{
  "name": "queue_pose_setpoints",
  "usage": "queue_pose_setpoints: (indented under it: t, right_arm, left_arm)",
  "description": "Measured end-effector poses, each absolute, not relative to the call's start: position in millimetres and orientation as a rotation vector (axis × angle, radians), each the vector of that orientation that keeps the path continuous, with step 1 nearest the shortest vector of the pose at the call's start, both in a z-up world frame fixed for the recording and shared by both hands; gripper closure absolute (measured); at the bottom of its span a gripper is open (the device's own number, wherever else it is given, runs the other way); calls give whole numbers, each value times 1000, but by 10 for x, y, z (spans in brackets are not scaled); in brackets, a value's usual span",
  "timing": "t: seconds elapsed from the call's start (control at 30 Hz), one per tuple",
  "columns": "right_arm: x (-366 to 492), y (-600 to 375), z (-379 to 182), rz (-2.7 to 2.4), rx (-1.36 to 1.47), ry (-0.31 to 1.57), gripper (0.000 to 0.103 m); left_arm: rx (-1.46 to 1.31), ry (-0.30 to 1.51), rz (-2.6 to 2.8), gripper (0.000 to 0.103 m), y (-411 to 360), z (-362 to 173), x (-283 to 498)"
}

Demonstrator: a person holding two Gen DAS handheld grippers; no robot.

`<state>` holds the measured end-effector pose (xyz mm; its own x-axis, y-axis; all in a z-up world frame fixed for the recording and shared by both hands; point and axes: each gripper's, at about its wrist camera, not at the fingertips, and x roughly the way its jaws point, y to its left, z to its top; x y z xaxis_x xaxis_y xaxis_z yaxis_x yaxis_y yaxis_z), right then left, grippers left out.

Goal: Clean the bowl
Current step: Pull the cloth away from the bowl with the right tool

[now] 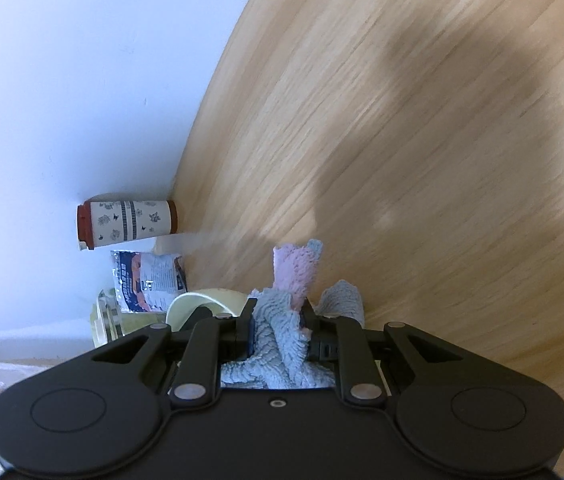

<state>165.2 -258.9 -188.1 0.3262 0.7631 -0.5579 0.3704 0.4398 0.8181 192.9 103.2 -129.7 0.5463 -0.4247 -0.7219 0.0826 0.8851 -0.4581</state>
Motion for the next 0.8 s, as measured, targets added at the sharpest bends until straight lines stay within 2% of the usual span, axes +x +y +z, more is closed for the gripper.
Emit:
queue_pose_setpoints:
  t: [0.53,0.8]
  right_arm:
    - [1731,-2547,-1799,326,968,1277,82]
    - [1753,-2535,-1581,300,848,1206,82]
  left_arm:
    - [-405,973,-280,85,1153,-1384,2061]
    - [-403,996,-267,89,1202,-1426,2105]
